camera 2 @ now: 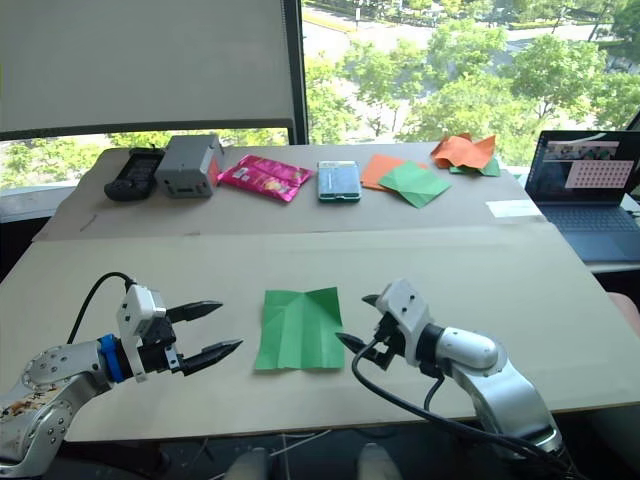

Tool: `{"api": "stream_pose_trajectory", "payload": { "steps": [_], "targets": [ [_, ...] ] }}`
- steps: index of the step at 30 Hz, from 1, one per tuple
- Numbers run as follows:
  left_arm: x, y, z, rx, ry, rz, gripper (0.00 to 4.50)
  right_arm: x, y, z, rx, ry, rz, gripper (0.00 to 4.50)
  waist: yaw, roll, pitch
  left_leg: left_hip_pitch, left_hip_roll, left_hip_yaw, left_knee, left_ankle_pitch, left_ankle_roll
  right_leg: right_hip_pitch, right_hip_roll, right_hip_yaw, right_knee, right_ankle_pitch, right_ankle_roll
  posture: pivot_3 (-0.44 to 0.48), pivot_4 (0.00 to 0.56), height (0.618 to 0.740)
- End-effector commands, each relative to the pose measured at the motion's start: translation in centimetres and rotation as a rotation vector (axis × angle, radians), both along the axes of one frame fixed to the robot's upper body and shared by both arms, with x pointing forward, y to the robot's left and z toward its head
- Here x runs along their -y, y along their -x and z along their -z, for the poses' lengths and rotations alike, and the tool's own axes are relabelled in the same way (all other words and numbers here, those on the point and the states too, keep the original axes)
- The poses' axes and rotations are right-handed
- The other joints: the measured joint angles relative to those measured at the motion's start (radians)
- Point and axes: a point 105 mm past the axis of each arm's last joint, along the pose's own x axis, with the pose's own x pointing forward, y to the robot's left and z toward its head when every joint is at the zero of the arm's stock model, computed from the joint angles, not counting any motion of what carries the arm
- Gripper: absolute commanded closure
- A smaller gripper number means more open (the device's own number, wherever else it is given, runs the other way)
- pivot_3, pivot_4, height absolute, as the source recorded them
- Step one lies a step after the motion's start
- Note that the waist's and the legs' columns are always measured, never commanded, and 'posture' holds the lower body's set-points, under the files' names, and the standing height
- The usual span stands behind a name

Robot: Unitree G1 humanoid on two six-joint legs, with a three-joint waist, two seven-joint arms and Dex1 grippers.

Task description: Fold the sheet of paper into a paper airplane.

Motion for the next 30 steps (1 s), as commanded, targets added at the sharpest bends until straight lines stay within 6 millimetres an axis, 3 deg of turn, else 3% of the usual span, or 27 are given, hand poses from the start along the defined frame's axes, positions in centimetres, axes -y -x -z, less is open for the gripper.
{"api": "stream_pose_trajectory", "payload": {
  "steps": [1, 5, 8, 11, 19, 30],
  "targets": [
    [0.1, -0.2, -0.8, 0.030, 0.008, 0.011, 0.00, 0.0, -0.1, -1.1, 0.034, -0.025, 0.000, 0.05, 0.000, 0.000, 0.000, 0.000, 0.000, 0.000, 0.000, 0.000, 0.000, 0.000, 0.000, 0.000, 0.000, 0.000, 0.000, 0.000, 0.150, 0.721],
    [0.2, -0.4, -0.9, 0.012, 0.025, 0.021, 0.00, 0.0, -0.1, -1.1, 0.034, -0.027, 0.011, 0.05, 0.001, 0.000, 0.000, 0.000, 0.000, 0.000, 0.000, 0.000, 0.000, 0.001, 0.000, 0.000, 0.000, 0.000, 0.000, 0.000, 0.150, 0.721],
    [0.6, -0.6, -1.1, 0.017, 0.049, 0.042, 0.76, 0.0, -0.1, -1.0, 0.034, -0.028, 0.016, 0.00, 0.001, 0.000, 0.000, 0.001, 0.000, 0.000, 0.001, 0.000, 0.000, 0.002, 0.000, 0.000, 0.000, 0.000, 0.000, 0.000, 0.150, 0.721],
    [1.2, -0.9, -0.9, 0.020, 0.043, 0.078, 1.80, -0.1, -0.1, -1.0, 0.034, -0.028, 0.019, 0.00, 0.004, 0.000, 0.000, 0.001, 0.000, 0.000, 0.001, 0.000, 0.000, 0.003, 0.000, 0.000, 0.000, 0.000, 0.000, 0.000, 0.150, 0.721],
    [3.9, -2.6, 2.3, -0.011, -0.050, 0.207, 4.48, -0.1, 0.1, -1.0, 0.032, -0.014, 0.036, 0.00, 0.012, 0.001, -0.001, 0.002, 0.000, 0.000, 0.002, 0.000, 0.000, 0.004, 0.000, 0.000, 0.000, 0.000, 0.000, 0.000, 0.150, 0.721],
    [5.0, -3.3, 7.6, -0.084, -0.221, 0.305, 4.48, -0.1, 1.2, -1.2, 0.014, 0.006, 0.037, 0.00, 0.024, 0.001, -0.001, 0.002, 0.000, -0.001, 0.002, 0.000, 0.001, 0.005, 0.001, 0.000, 0.001, 0.000, 0.000, 0.000, 0.150, 0.721]
  ]
}}
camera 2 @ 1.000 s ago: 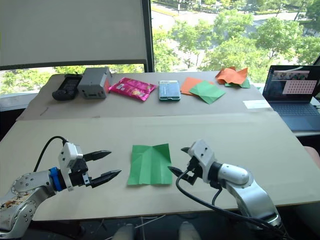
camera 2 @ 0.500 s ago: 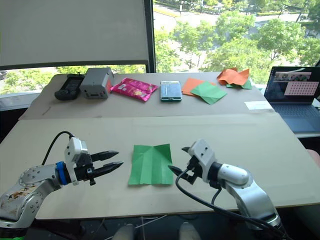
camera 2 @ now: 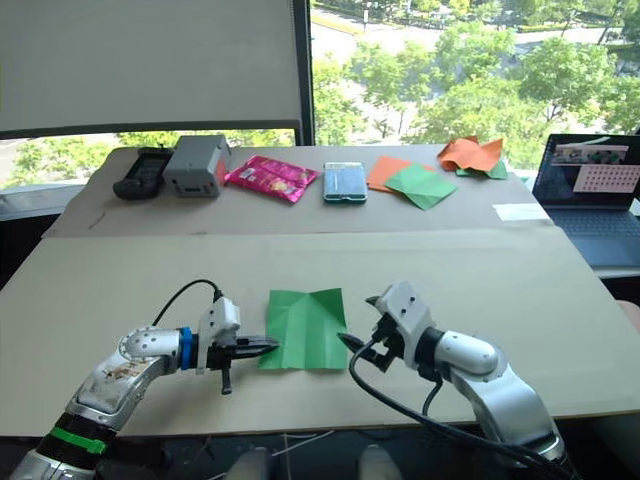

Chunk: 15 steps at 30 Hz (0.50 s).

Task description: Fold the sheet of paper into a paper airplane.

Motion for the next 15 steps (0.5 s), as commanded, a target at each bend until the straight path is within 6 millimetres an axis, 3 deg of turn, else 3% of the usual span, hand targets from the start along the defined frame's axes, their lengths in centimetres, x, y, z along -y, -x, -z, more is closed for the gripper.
{"api": "stream_pose_trajectory", "payload": {
  "steps": [1, 7, 15],
  "targets": [
    [0.1, -0.1, 0.7, 0.024, -0.056, 0.034, 4.48, -0.2, 0.7, -1.2, 0.024, -0.007, -0.019, 0.00, 0.002, 0.000, 0.000, 0.000, 0.000, 0.000, 0.000, 0.000, 0.000, 0.000, 0.000, 0.000, 0.000, 0.000, 0.000, 0.000, 0.150, 0.721],
    [-0.2, 0.4, 1.8, 0.022, -0.109, 0.064, 4.48, -0.4, 1.6, -0.7, -0.016, 0.022, -0.038, 0.00, 0.003, 0.003, -0.004, 0.000, 0.000, 0.000, 0.000, 0.000, 0.000, 0.001, 0.000, 0.000, 0.000, 0.000, 0.000, 0.000, 0.150, 0.721],
    [-0.1, 0.9, 2.2, 0.017, -0.113, 0.077, 4.50, -1.2, 5.0, 1.0, -0.150, 0.031, -0.140, 2.53, 0.001, 0.003, -0.009, 0.001, 0.000, 0.000, 0.000, 0.000, 0.000, 0.001, 0.000, 0.000, 0.000, 0.000, 0.000, 0.000, 0.150, 0.721]
  ]
}}
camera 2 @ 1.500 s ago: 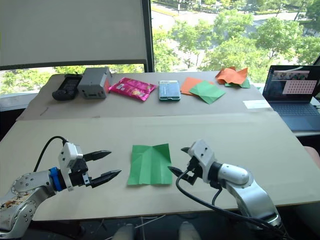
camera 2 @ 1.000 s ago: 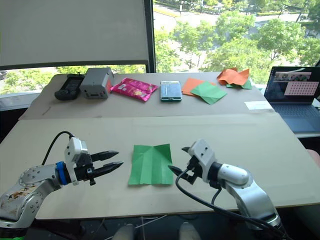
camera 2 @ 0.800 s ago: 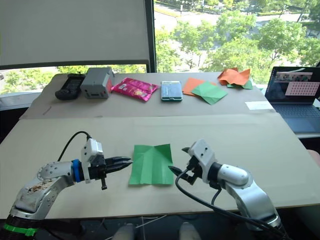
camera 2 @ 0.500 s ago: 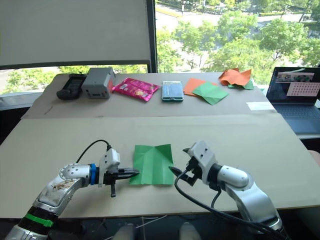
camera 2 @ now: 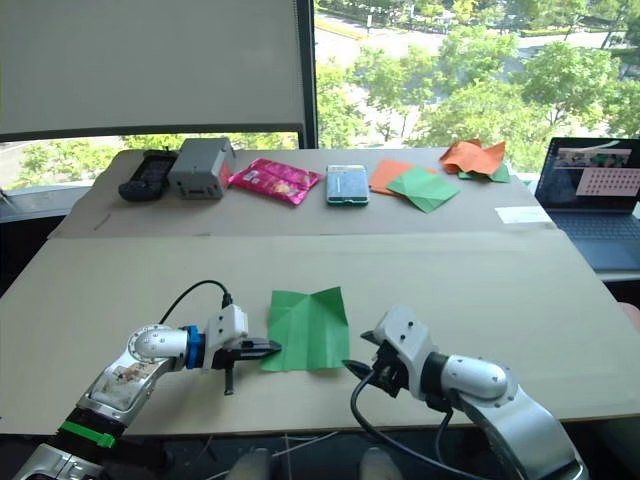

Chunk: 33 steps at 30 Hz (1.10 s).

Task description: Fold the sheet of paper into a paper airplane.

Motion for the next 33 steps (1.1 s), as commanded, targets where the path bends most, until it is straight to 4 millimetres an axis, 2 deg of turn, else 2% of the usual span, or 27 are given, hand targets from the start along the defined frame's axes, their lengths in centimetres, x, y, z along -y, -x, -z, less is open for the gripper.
{"api": "stream_pose_trajectory", "payload": {
  "steps": [1, 5, 6, 9, 15, 21, 25, 33],
  "targets": [
    [-0.3, 0.9, 1.8, -0.060, -0.055, 0.012, 4.50, -0.9, 1.4, -0.2, -0.019, -0.005, -0.063, 2.95, 0.000, 0.000, -0.001, 0.000, 0.000, 0.000, 0.000, 0.000, 0.000, 0.000, 0.000, 0.000, 0.000, 0.000, 0.000, 0.000, 0.150, 0.721],
    [-0.2, 1.0, 1.8, -0.057, -0.062, 0.019, 4.50, -1.1, 1.3, 2.4, -0.079, 0.064, -0.031, 4.37, 0.000, -0.001, -0.002, 0.001, 0.000, 0.000, 0.000, 0.000, 0.000, 0.000, 0.000, 0.000, 0.000, 0.000, 0.000, 0.000, 0.150, 0.721],
    [-0.3, 1.0, 1.9, -0.057, -0.066, 0.021, 4.50, -1.2, 1.2, 2.7, -0.081, 0.060, -0.015, 4.47, 0.000, -0.001, -0.002, 0.001, 0.000, 0.000, 0.000, 0.000, 0.000, 0.000, 0.000, 0.000, 0.000, 0.000, 0.000, 0.000, 0.150, 0.721],
    [-0.3, 1.2, 2.0, -0.060, -0.076, 0.028, 4.50, -1.5, 0.9, 2.9, -0.081, 0.035, 0.013, 4.47, 0.000, -0.001, -0.002, 0.001, 0.000, 0.000, 0.000, 0.000, 0.000, 0.000, 0.000, 0.000, 0.000, 0.000, 0.000, 0.000, 0.150, 0.721],
    [-0.5, 1.0, 1.9, -0.056, -0.085, 0.031, 4.50, -0.9, 0.1, 4.2, -0.083, 0.045, 0.097, 4.47, -0.001, -0.003, -0.003, 0.001, 0.000, 0.000, 0.000, 0.000, 0.000, 0.000, 0.000, 0.000, 0.000, 0.000, 0.000, 0.000, 0.150, 0.721],
    [-0.6, 0.9, 1.8, -0.053, -0.090, 0.037, 4.50, -0.3, -2.1, 3.6, -0.005, -0.017, 0.207, 4.47, -0.001, -0.003, -0.004, 0.002, 0.000, 0.000, 0.000, 0.000, 0.000, 0.000, 0.000, 0.000, 0.000, 0.000, 0.000, 0.000, 0.150, 0.721],
    [-0.6, 0.7, 1.7, -0.045, -0.092, 0.038, 4.50, -1.3, -3.3, 2.2, 0.021, -0.156, 0.236, 4.47, -0.001, -0.003, -0.004, 0.002, 0.000, 0.000, 0.000, 0.000, 0.000, 0.000, 0.000, 0.000, 0.000, 0.000, 0.000, 0.000, 0.150, 0.721],
    [-0.5, 0.4, 1.4, -0.037, -0.083, 0.025, 4.50, -4.2, -4.1, 0.8, 0.038, -0.231, 0.114, 4.47, -0.001, -0.002, -0.005, 0.002, 0.000, 0.000, 0.000, 0.000, 0.000, 0.000, 0.000, 0.000, 0.000, 0.000, 0.000, 0.000, 0.150, 0.721]
  ]
}}
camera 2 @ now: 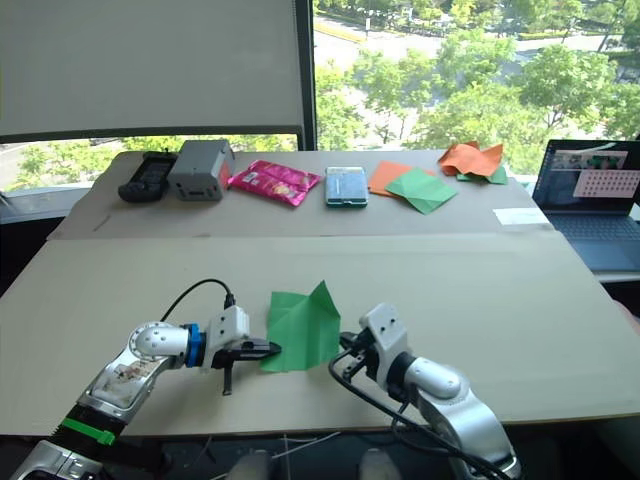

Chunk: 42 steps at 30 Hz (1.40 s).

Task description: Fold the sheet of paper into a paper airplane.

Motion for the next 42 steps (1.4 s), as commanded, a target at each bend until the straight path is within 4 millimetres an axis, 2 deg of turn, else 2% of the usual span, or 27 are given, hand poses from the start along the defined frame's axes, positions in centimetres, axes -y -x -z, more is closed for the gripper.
{"api": "stream_pose_trajectory", "payload": {
  "steps": [1, 7, 13, 17, 24, 28, 31, 35, 38, 42],
  "targets": [
    [-0.5, 0.4, 1.4, -0.047, -0.048, -0.011, 4.50, -1.9, -0.2, -1.3, 0.047, -0.043, -0.093, 4.47, 0.000, 0.000, 0.000, 0.000, 0.000, 0.000, 0.000, 0.000, 0.000, 0.000, 0.000, 0.000, 0.000, 0.000, 0.000, 0.000, 0.150, 0.721],
    [-0.7, 0.4, 1.4, -0.045, -0.050, -0.021, 4.50, -4.4, -1.0, -0.6, 0.020, -0.041, -0.185, 4.47, 0.000, 0.000, 0.000, 0.000, 0.000, 0.000, 0.000, 0.000, 0.000, 0.000, 0.000, 0.000, 0.001, 0.000, 0.000, 0.000, 0.150, 0.721],
    [-1.0, 0.6, 1.2, -0.039, -0.042, -0.046, 4.50, -5.5, -1.4, 0.2, 0.000, -0.016, -0.230, 4.47, -0.001, 0.000, 0.000, 0.000, 0.000, 0.000, 0.000, 0.000, 0.000, 0.000, 0.000, 0.000, 0.002, 0.000, 0.000, 0.000, 0.150, 0.721],
    [-1.4, 0.5, 0.6, -0.024, -0.037, -0.081, 4.50, -5.4, -1.8, 1.5, -0.037, 0.041, -0.228, 4.47, -0.003, 0.000, 0.000, 0.000, 0.000, 0.000, 0.000, 0.000, 0.000, -0.001, 0.000, 0.000, 0.003, 0.000, 0.000, 0.000, 0.150, 0.721],
    [-3.0, -0.5, -2.9, 0.027, 0.002, -0.161, 4.50, -5.8, -1.8, 3.0, -0.073, 0.099, -0.250, 4.47, -0.009, 0.000, 0.000, 0.001, 0.001, 0.000, -0.001, 0.000, 0.000, -0.002, 0.001, 0.000, 0.006, 0.000, 0.000, 0.000, 0.150, 0.721],
    [-3.8, -1.1, -5.8, 0.030, 0.093, -0.198, 4.50, -5.7, -2.1, 3.4, -0.085, 0.117, -0.241, 4.47, -0.012, -0.001, 0.001, 0.001, 0.001, 0.000, -0.001, 0.000, 0.000, -0.002, 0.001, 0.000, 0.006, 0.000, 0.000, 0.000, 0.150, 0.721],
    [-2.6, -1.2, -7.9, -0.016, 0.238, -0.181, 4.50, -5.7, -2.2, 3.4, -0.087, 0.118, -0.240, 4.47, -0.009, -0.002, 0.001, 0.001, 0.001, 0.000, -0.001, 0.000, 0.000, -0.002, 0.001, 0.000, 0.006, 0.000, 0.000, 0.000, 0.150, 0.721],
    [-1.5, -1.3, -6.4, -0.109, 0.290, -0.184, 4.50, -5.8, -2.4, 3.4, -0.085, 0.117, -0.239, 4.47, -0.010, -0.001, 0.000, 0.002, 0.000, 0.000, 0.000, 0.000, 0.000, -0.001, 0.001, 0.000, 0.006, 0.000, 0.000, 0.000, 0.150, 0.721],
    [-1.5, -1.6, -3.6, -0.147, 0.241, -0.206, 4.50, -5.8, -2.5, 3.2, -0.081, 0.116, -0.232, 4.47, -0.016, -0.001, 0.001, 0.002, 0.000, 0.000, -0.001, 0.001, 0.001, -0.001, 0.001, 0.000, 0.008, 0.000, 0.000, 0.000, 0.150, 0.721],
    [-1.8, -2.0, -1.0, -0.138, 0.152, -0.213, 4.50, -5.6, -2.6, 2.6, -0.063, 0.110, -0.227, 4.47, -0.021, -0.001, 0.001, 0.002, 0.000, -0.001, -0.001, 0.001, 0.002, -0.001, 0.002, 0.000, 0.008, 0.000, 0.000, 0.000, 0.150, 0.721]
  ]
}}
